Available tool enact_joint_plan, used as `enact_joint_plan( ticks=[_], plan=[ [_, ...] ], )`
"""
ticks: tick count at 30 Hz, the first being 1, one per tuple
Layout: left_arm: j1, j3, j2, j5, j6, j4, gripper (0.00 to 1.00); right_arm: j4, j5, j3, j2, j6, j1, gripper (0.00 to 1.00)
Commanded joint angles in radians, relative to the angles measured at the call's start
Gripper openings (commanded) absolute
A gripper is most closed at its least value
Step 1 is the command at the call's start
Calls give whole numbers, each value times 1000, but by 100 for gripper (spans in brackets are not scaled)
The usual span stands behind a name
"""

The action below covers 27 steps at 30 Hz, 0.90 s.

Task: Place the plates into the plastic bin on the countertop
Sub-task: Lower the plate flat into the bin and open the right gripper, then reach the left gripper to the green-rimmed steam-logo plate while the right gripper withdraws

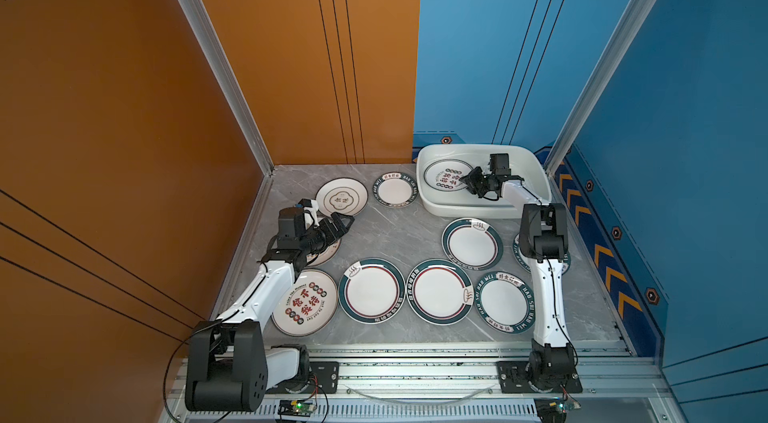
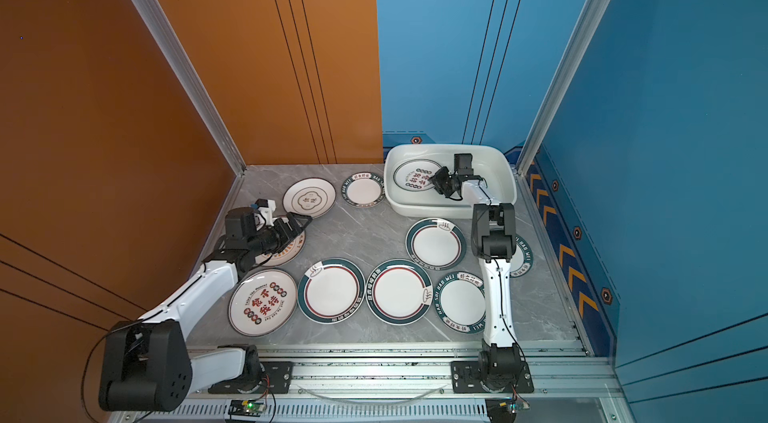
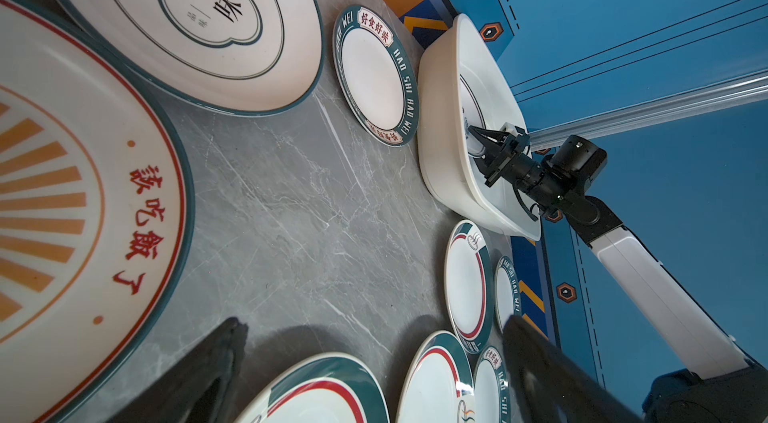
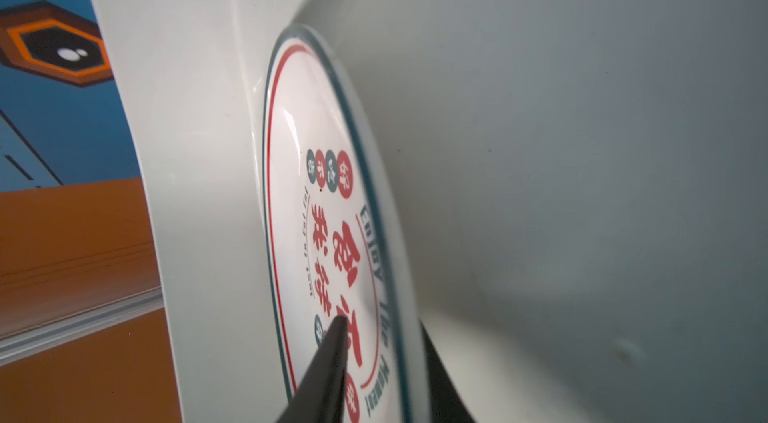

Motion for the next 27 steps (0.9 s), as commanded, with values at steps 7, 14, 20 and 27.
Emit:
enact_joint_plan(
  ticks=[7,14,20,27],
  plan=[
    [5,-13,9,28,0,8,98,-179,102,24,-32,-108,-16,47],
    [-9,-3,14,28,2,-4,98,-375,258,93,-77,-249,-6,55],
    [-49,23,9,-11,16,-38,98,-439,470,66,-182,-390,28,56],
    [-197,133,104,-67,81,-70,98,-231,507,-263,-533,-437,53,55]
  ],
)
